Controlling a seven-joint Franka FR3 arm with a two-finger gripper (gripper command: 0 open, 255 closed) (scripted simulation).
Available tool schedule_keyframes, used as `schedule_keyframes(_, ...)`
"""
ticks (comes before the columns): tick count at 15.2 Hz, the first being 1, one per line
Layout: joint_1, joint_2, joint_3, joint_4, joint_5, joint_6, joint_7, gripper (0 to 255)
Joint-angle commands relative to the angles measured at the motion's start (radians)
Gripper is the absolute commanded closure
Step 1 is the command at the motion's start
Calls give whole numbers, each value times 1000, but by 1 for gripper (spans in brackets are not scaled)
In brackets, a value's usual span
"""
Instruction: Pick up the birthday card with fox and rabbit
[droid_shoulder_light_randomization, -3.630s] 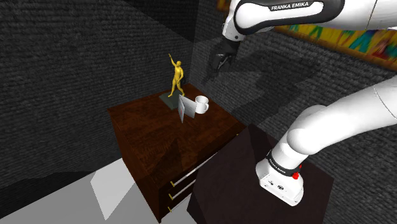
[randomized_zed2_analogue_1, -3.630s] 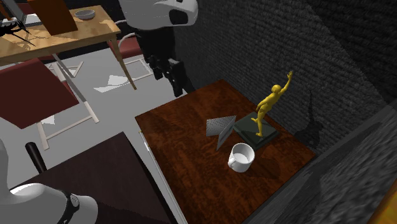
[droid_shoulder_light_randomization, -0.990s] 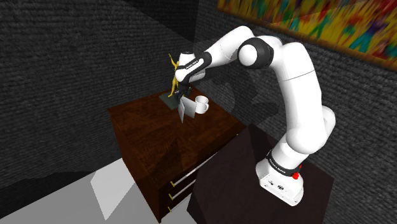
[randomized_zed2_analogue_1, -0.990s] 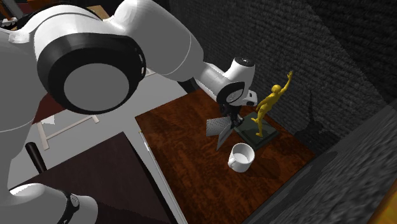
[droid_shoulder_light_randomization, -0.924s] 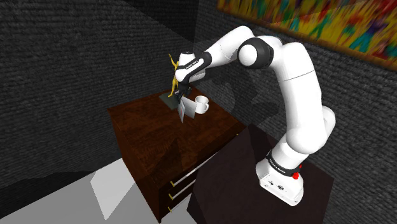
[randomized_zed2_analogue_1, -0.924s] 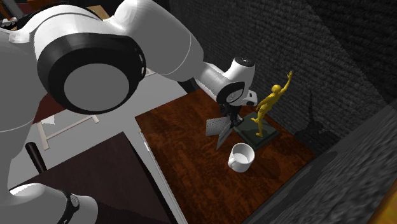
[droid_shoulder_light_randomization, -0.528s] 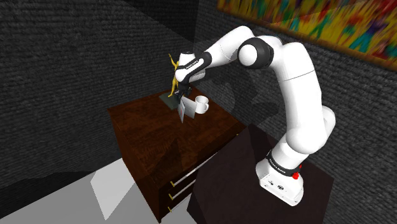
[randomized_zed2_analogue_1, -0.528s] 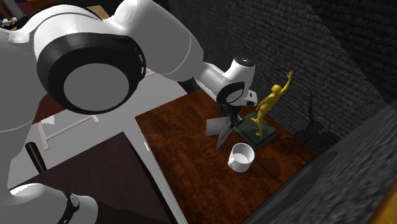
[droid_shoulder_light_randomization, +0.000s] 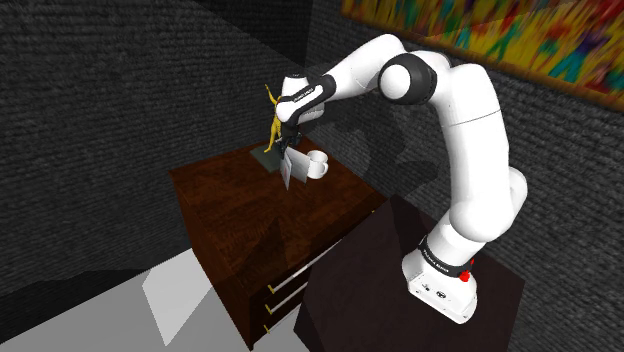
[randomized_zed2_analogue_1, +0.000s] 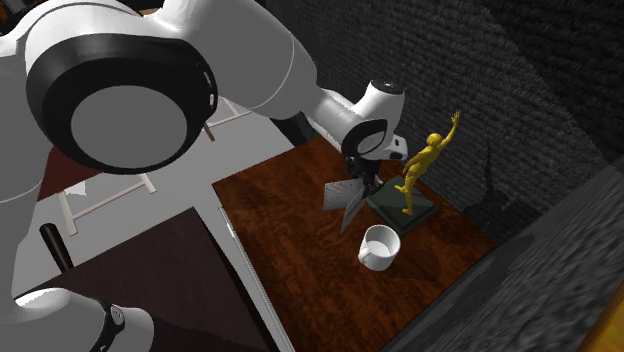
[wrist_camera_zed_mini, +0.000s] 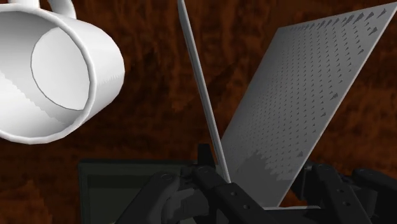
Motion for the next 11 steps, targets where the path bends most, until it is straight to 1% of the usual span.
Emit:
schedule_keyframes(1, 1, -18, 0, 0, 0, -18, 2, 255)
schedule_keyframes(9, 1, -89, 1, -2, 0, -87, 2, 255)
schedule_keyframes(11, 1, -91, 1, -2, 0, -88, 2, 255)
